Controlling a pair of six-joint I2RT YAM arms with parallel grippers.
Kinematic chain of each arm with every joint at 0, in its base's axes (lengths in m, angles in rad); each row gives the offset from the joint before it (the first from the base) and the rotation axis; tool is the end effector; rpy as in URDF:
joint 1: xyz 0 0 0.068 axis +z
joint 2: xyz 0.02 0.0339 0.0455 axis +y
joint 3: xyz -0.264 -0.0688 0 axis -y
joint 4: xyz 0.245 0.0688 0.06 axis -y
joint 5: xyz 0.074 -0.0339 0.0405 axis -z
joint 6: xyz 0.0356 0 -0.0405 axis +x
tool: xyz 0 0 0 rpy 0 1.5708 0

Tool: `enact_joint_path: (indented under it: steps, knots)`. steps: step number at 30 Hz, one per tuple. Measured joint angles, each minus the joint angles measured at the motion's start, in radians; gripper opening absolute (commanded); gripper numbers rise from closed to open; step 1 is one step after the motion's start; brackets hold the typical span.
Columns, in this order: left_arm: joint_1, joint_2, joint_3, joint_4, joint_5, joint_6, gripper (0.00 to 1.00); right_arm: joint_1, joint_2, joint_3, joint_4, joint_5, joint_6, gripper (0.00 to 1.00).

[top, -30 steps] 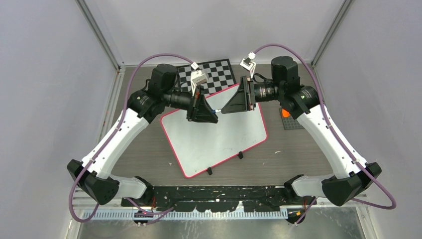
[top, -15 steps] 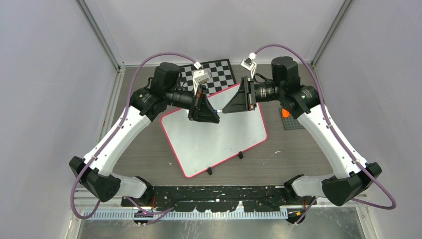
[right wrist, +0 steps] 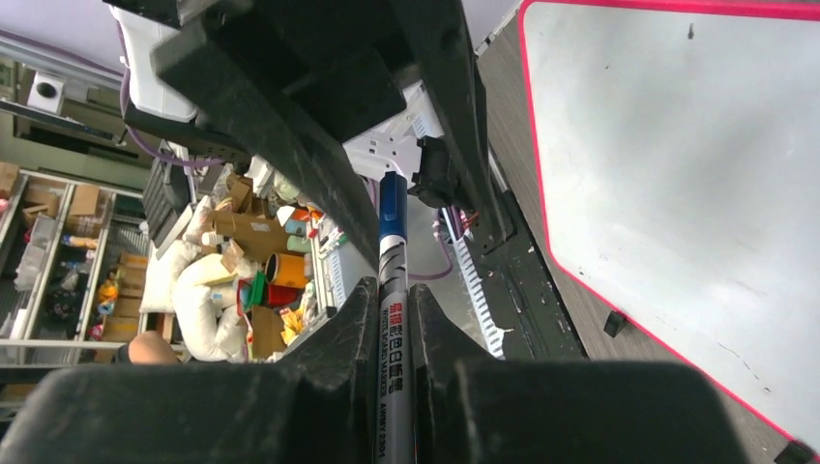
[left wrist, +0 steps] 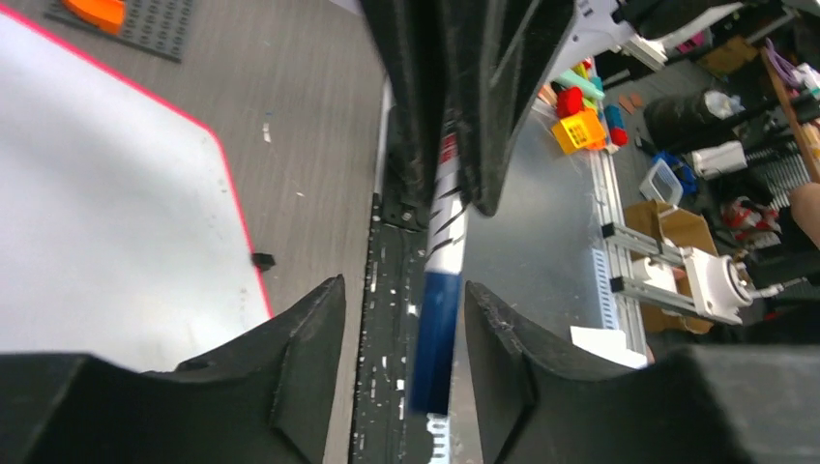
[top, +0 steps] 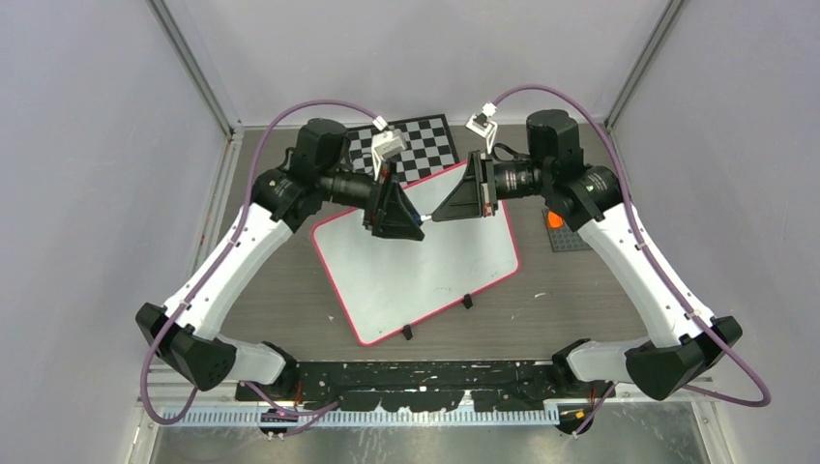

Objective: Write a sentence on the whiteboard
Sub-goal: Open the whiteboard marker at the center of the board.

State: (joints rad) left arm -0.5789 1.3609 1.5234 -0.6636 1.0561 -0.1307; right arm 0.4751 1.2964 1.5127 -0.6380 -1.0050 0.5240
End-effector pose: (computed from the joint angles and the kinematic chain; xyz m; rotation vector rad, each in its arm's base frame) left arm 0.2152 -0.1777 0.4266 1.1243 1.8060 -1.5136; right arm 0.2173 0.1456 0.4407 -0.6724 2.0470 1.6088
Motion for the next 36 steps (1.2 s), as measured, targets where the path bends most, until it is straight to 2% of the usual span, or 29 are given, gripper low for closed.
enact_joint_path:
  steps: [6,11,14,18,20,24,33,36]
  knots:
    - [0.100,-0.021,-0.023,0.024,0.014,-0.019,0.54,-0.024,0.000,0.000,-0.022,0.003,-0.024,0.00]
    - [0.101,-0.040,-0.023,0.050,0.032,-0.024,0.52,-0.026,0.000,0.000,-0.042,-0.012,-0.032,0.00]
    - [0.091,-0.039,-0.023,0.068,0.046,-0.030,0.45,-0.025,0.000,0.000,-0.043,-0.019,-0.034,0.00]
    - [0.071,-0.039,-0.023,0.084,0.062,-0.042,0.42,-0.025,0.000,0.000,-0.044,-0.026,-0.037,0.00]
    - [0.064,-0.039,-0.023,0.085,0.071,-0.044,0.32,-0.025,0.000,0.000,-0.044,-0.029,-0.038,0.00]
    - [0.061,-0.039,-0.025,0.086,0.079,-0.045,0.01,-0.025,0.000,0.000,-0.045,-0.044,-0.042,0.00]
    - [0.066,-0.039,-0.026,0.050,0.096,0.040,0.00,-0.051,0.011,0.030,-0.109,-0.064,-0.105,0.00]
    - [0.118,-0.044,-0.029,-0.060,0.095,0.117,0.00,-0.156,0.010,0.043,-0.144,-0.111,-0.110,0.00]
